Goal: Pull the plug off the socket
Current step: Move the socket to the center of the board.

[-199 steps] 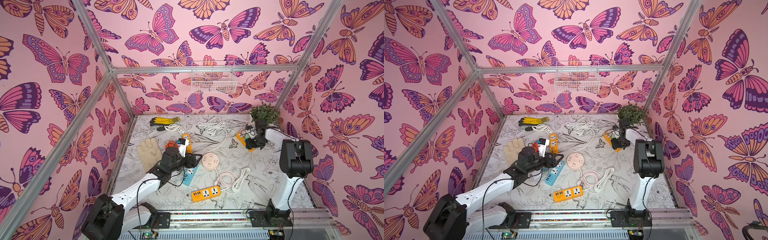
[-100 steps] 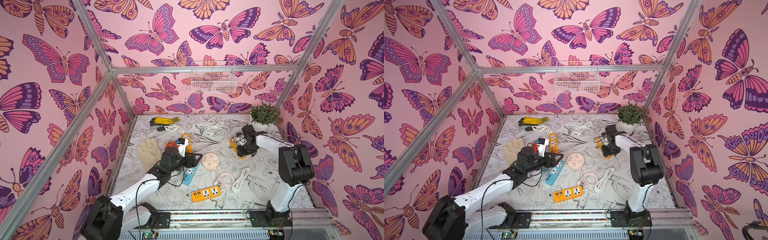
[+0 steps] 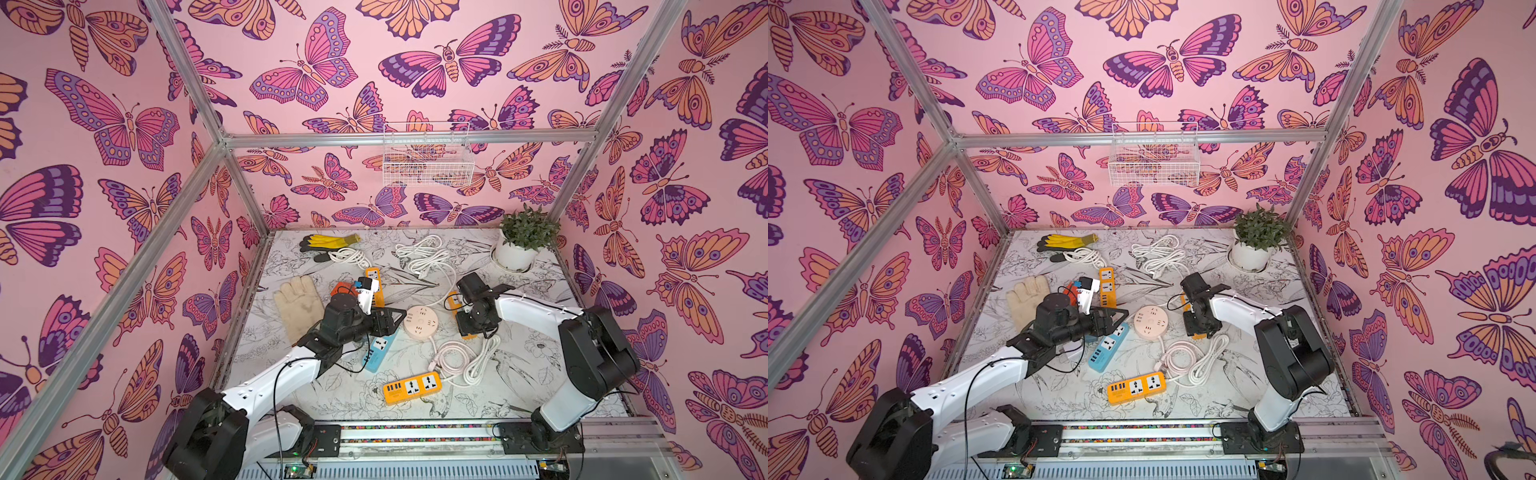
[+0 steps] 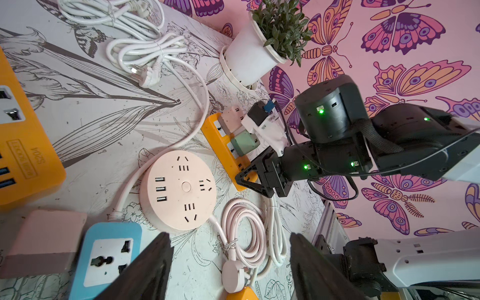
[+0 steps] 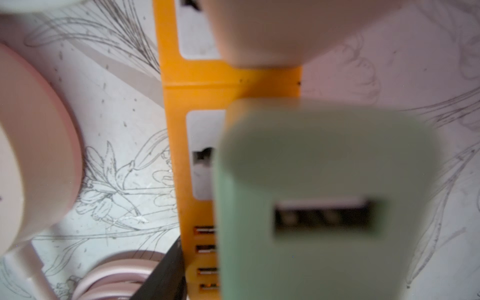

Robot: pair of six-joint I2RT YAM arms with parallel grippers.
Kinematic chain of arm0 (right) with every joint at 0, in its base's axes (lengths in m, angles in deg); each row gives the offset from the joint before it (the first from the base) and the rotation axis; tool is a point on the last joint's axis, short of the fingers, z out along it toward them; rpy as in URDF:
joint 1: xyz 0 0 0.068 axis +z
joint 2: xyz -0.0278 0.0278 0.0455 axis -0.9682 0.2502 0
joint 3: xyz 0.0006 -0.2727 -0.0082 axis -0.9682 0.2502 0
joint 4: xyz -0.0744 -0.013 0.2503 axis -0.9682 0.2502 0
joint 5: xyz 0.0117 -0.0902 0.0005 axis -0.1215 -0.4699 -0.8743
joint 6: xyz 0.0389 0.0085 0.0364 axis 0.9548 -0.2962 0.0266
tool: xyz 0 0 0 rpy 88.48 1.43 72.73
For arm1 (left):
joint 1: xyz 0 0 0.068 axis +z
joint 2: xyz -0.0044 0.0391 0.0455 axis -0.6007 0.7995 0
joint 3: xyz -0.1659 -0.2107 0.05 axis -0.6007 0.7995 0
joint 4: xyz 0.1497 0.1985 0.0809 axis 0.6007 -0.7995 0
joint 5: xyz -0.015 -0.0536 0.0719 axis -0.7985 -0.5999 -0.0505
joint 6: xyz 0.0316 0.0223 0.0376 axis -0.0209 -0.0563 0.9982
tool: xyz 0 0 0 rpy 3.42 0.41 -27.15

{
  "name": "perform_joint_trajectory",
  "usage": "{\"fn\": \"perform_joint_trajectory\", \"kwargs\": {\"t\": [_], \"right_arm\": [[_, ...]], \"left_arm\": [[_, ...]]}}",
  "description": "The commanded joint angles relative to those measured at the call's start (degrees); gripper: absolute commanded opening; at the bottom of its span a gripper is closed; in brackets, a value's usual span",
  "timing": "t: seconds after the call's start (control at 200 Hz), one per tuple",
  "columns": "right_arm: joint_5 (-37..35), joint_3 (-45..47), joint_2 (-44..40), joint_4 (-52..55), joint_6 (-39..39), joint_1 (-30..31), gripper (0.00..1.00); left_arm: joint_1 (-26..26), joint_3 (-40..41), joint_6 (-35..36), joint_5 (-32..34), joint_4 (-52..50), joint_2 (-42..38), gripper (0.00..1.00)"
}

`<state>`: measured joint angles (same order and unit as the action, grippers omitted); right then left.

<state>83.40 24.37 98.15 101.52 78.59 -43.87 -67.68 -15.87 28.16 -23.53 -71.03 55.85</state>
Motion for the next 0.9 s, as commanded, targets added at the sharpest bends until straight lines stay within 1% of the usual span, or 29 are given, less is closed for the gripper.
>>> {"fn": "perform_joint_trajectory", "kwargs": {"t": [0.0, 0.06, 0.09, 0.21, 0.225, 0.325, 0.421, 0.461, 0.496, 0.521, 0.566, 0.606, 0.651, 0.716, 0.751, 0.791, 0.861, 0.896], "right_arm": [[-0.6, 0.4, 1.2, 1.4, 1.6, 2.4, 0.61], [-1.8, 1.2, -2.3, 1.0, 1.8, 3.6, 0.68], [-2.0, 2.1, -4.7, 0.3, 2.0, 3.8, 0.70], [-4.5, 5.0, -17.0, -1.2, 1.9, 3.8, 0.70], [-4.8, 5.4, -18.7, -1.6, 1.8, 3.8, 0.70], [-7.0, 9.7, -29.6, -6.8, 1.4, 3.2, 0.70], [-2.4, 18.0, -39.6, -17.2, 3.1, -0.4, 0.69], [1.1, 21.6, -43.0, -21.8, 5.9, -3.1, 0.71], [4.4, 24.4, -45.5, -24.9, 10.1, -6.1, 0.78], [7.8, 26.2, -46.6, -26.9, 12.7, -8.6, 0.78], [14.8, 28.1, -47.0, -29.9, 16.0, -13.6, 0.78], [20.8, 28.1, -45.7, -30.2, 16.9, -16.5, 0.77], [24.3, 26.3, -42.6, -27.4, 15.8, -17.6, 0.75], [28.1, 21.7, -37.0, -21.8, 11.0, -17.7, 0.73], [28.9, 19.8, -34.0, -19.7, 9.7, -17.4, 0.70], [28.8, 18.3, -31.3, -18.4, 8.6, -17.3, 0.64], [26.6, 16.9, -28.5, -17.3, 6.4, -16.6, 0.62], [24.6, 15.9, -27.6, -16.6, 5.3, -16.1, 0.62]], "left_arm": [[0.2, -1.4, -2.0, -3.2, 1.9, 2.0, 0.75], [0.0, -1.8, -3.0, -3.6, 2.2, 3.0, 0.74], [-0.2, -2.0, -3.3, -3.7, 2.4, 3.6, 0.73], [-2.0, -3.2, -3.9, -3.7, 3.4, 5.6, 0.72], [-2.4, -3.4, -4.1, -3.8, 3.6, 7.5, 0.72], [-5.0, -5.4, -5.3, -4.8, 6.2, 11.5, 0.72], [-7.9, -7.4, -6.8, -5.2, 9.2, 16.5, 0.71], [-9.0, -8.4, -7.5, -5.1, 9.8, 18.6, 0.70], [-9.9, -9.2, -8.1, -5.2, 10.4, 20.3, 0.70], [-10.5, -9.8, -8.4, -5.0, 10.8, 21.6, 0.69], [-11.5, -10.5, -9.3, -4.3, 11.4, 23.6, 0.69], [-12.2, -11.1, -10.3, -3.8, 12.6, 25.2, 0.69], [-13.1, -11.9, -10.9, -3.4, 13.2, 27.1, 0.68], [-14.3, -13.3, -11.7, -1.9, 13.1, 29.6, 0.66], [-15.0, -13.9, -12.4, -0.8, 13.0, 30.7, 0.62], [-15.5, -14.7, -13.1, 0.3, 12.5, 32.1, 0.52], [-16.2, -16.2, -14.4, 2.1, 10.5, 33.9, 0.45], [-16.7, -17.0, -14.5, 3.1, 9.2, 34.5, 0.43]]}}
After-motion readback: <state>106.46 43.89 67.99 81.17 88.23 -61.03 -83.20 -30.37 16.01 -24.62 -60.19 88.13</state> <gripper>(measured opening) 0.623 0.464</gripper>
